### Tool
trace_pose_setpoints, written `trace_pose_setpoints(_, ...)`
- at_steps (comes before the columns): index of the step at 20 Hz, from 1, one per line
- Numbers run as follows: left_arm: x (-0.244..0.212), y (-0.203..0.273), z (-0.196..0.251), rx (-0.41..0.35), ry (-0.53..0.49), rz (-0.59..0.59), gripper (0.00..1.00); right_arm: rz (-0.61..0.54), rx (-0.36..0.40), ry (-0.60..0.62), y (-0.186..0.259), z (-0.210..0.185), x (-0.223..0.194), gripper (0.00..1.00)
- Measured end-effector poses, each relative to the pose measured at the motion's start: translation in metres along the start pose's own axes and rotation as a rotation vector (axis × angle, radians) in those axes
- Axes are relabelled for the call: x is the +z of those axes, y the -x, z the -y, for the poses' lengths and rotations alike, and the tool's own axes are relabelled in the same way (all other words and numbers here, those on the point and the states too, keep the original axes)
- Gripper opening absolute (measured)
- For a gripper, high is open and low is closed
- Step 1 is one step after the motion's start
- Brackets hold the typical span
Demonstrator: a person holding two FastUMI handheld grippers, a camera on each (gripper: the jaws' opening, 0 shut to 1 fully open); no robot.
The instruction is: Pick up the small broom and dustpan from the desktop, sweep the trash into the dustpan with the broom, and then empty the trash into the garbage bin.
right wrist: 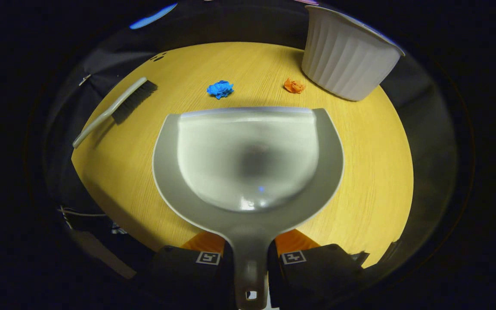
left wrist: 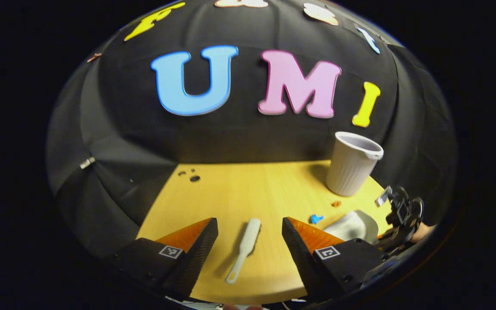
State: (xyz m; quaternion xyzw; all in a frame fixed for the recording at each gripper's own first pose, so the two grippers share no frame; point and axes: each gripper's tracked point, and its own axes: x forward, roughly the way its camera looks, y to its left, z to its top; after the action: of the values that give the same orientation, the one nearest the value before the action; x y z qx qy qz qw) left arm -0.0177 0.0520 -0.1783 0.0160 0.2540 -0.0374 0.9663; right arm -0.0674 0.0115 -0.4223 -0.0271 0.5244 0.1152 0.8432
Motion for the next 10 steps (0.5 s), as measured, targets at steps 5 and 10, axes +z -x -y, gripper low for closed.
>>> trace_pose_setpoints(5,-0.082,-0.047,-0.017,-0.037,-0.119,-0.285,0.95,0.023,-0.019,0.003,0.032,0.017,-0.01,0.36)
trace_pose_setpoints(10,-0.138,-0.101,-0.018,-0.111,-0.214,-0.446,0.93,0.047,-0.058,-0.061,0.054,0.033,-0.022,0.36)
